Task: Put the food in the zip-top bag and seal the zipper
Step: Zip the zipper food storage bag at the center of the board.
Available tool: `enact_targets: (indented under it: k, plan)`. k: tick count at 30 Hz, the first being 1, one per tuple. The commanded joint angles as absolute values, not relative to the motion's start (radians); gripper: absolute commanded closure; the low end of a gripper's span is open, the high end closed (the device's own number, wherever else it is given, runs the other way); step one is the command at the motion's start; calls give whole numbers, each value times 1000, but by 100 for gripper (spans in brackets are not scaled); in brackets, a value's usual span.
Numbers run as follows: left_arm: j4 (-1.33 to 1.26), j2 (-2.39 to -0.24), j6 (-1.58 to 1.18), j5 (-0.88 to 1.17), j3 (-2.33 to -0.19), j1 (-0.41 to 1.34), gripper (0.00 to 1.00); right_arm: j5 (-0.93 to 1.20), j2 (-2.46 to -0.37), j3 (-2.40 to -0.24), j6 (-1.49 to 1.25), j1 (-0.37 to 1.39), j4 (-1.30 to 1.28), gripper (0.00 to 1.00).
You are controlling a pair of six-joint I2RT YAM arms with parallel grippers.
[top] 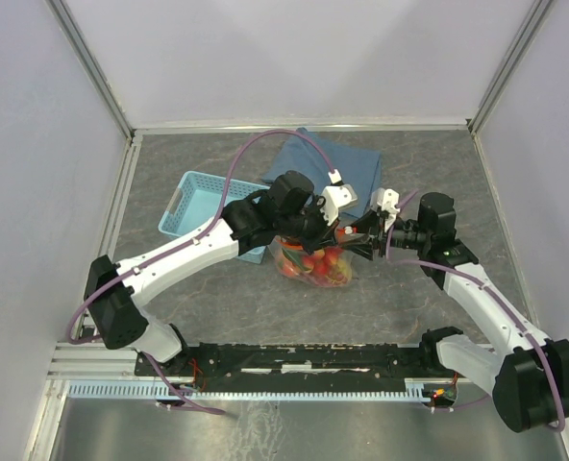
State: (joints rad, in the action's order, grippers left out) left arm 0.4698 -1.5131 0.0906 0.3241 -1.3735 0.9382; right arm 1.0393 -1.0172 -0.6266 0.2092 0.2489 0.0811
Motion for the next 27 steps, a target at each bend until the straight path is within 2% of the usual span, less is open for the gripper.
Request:
enact_targets:
  k: [1,11,13,18,20,27]
  plan:
    - [421,-1466,153,345,-1377,943,97,1101,-1030,-680,233,255,80,47]
    - [399,-1476,143,356,-1371,945,97,1147,-1045,-675,205,255,121,59]
    - [387,-1470,140,356,-1366,944,97,1147,-1052,-674,201,255,121,65]
    - [386,-1462,141,315,-1362,945,93,1126,-1045,-676,190,255,119,92]
    - [388,-1453,143,295,-1361,945,90,1121,-1036,-675,190,255,118,97]
    - [368,-1421,155,284,-1369,945,63,1119,-1024,-689,186,255,77,98]
